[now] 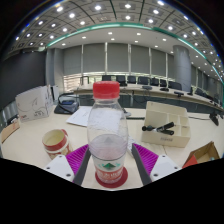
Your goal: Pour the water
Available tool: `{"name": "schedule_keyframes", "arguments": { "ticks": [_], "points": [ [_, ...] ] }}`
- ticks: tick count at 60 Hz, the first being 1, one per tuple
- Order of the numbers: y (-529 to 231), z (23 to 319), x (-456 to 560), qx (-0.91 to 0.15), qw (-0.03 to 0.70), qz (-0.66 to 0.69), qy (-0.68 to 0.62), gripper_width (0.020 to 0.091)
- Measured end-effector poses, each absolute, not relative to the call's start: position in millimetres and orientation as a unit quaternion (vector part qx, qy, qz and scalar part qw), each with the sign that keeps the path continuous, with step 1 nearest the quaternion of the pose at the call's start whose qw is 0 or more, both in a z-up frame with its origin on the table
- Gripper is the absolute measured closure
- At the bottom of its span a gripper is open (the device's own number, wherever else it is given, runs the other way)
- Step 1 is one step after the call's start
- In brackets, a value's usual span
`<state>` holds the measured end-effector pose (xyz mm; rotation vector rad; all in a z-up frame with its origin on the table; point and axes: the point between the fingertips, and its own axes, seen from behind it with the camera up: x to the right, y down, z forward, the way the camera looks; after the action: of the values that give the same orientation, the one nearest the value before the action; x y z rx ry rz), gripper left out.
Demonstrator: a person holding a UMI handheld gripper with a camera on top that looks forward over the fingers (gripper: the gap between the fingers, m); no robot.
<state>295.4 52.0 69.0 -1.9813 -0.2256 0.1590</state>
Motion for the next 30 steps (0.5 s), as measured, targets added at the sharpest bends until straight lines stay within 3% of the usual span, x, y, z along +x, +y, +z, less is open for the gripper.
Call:
{"name": "schedule_keyframes", "arguments": {
  "ticks": [1, 16, 30],
  "points": [
    [50.1, 70.0, 296.2, -0.835, 0.539, 0.066, -0.093, 0.0234],
    [-6.9, 96.1, 295.7, -0.863, 0.501, 0.027, -0.063, 0.0245],
    [-145.1, 153.7, 260.3, -0.895, 0.446, -0.019, -0.013, 0.0245]
  ]
}}
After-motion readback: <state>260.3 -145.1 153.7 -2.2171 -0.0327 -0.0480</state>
